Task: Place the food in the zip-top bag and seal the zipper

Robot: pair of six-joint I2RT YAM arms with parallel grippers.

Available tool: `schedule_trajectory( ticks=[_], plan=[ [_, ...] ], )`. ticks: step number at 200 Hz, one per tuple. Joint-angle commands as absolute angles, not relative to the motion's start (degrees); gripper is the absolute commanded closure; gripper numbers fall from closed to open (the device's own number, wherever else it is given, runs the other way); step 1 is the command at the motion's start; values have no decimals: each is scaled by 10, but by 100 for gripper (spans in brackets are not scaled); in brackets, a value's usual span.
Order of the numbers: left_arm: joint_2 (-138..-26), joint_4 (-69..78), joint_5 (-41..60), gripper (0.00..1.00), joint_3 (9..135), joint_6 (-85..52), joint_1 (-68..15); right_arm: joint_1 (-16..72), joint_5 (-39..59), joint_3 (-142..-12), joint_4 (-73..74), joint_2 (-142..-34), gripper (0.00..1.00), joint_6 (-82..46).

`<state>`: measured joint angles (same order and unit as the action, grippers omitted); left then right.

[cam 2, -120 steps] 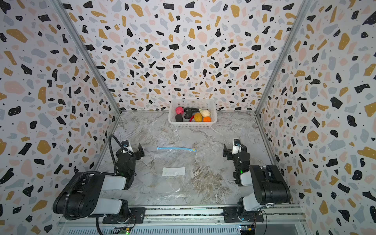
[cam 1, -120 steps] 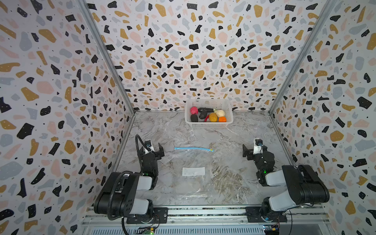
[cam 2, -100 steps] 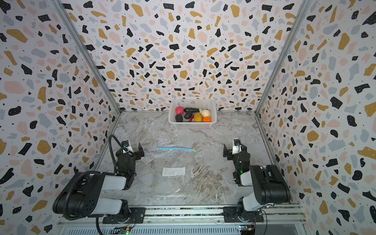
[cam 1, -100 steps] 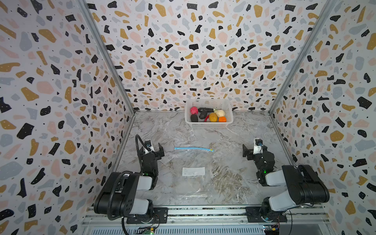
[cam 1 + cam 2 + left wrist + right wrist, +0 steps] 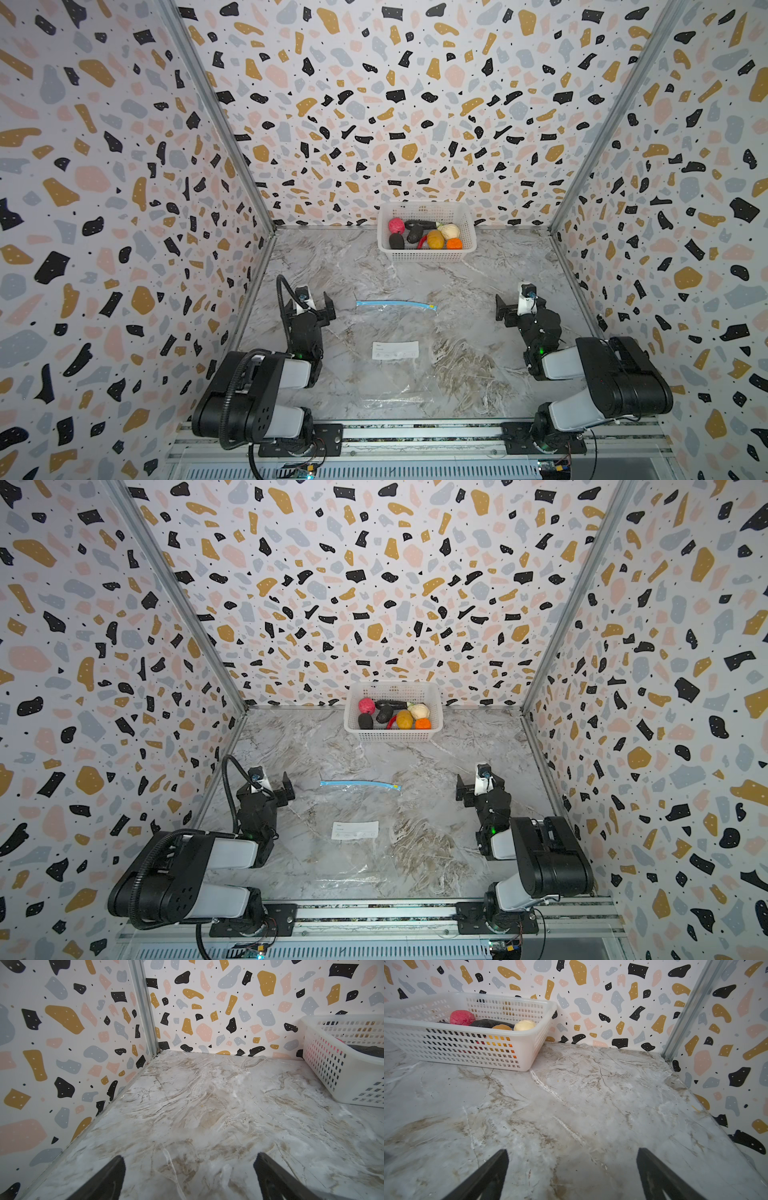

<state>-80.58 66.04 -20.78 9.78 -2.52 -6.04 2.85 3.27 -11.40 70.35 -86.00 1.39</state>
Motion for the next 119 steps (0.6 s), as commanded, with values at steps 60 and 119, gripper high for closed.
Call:
schedule_trajectory(
  ticks=[60, 119],
  plan=[
    [-798, 696, -222, 0, 93, -20, -59, 35, 12, -120, 718, -854, 1, 14],
    [-665, 326, -406, 1, 248, -161, -105, 204, -173, -249, 444, -754, 1, 98]
  ],
)
